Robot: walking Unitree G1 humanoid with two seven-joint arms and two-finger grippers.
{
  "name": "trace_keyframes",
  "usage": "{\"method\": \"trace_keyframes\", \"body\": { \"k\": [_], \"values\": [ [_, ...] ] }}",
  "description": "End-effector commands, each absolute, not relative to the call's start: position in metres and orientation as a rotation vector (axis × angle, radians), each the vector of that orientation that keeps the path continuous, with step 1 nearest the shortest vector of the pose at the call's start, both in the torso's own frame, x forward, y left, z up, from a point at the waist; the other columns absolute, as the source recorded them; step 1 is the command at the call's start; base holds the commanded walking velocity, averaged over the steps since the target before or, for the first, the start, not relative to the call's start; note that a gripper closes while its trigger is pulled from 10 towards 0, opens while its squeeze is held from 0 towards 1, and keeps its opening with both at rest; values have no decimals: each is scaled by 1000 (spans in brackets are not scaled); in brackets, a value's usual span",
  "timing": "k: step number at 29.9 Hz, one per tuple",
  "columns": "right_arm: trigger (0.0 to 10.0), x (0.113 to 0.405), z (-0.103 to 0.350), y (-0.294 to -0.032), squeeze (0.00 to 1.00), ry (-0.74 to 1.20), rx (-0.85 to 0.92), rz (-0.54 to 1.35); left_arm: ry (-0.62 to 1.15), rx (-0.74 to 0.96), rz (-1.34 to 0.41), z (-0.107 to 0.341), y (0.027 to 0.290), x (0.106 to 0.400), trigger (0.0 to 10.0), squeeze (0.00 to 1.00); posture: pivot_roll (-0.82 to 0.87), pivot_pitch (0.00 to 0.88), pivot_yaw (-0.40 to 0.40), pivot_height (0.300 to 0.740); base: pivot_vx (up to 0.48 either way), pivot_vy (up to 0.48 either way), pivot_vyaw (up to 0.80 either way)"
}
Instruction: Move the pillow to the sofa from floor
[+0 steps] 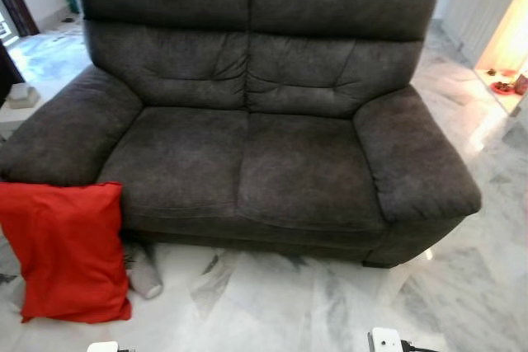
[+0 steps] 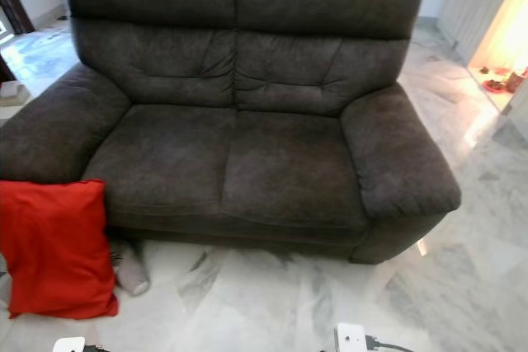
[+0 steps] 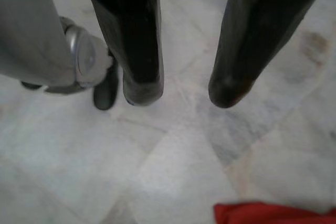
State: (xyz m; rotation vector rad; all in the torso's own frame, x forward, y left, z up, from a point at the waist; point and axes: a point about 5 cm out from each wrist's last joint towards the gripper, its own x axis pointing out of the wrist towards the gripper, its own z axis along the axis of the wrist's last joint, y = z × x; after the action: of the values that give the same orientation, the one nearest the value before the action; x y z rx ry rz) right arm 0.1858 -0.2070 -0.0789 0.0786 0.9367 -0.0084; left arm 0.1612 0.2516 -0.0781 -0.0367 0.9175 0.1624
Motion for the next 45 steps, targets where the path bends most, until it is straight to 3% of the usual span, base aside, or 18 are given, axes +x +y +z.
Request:
{"method": "trace_keyframes", "body": {
  "k": [1, 22, 45],
  "values": [
    [10000, 180, -82, -205, 0, 960, 87, -11, 938, -32, 164, -80, 254, 156, 10000, 0, 71, 101, 11, 740, 0, 431, 0],
    [10000, 182, -81, -205, 0, 961, 77, 2, 936, -34, 166, -79, 255, 158, 10000, 0, 74, 132, 8, 740, 0, 417, 0],
    [10000, 183, -81, -204, 0, 960, 67, 16, 934, -21, 153, -78, 255, 159, 10000, 0, 75, 140, 9, 740, 0, 0, 0]
  ]
}}
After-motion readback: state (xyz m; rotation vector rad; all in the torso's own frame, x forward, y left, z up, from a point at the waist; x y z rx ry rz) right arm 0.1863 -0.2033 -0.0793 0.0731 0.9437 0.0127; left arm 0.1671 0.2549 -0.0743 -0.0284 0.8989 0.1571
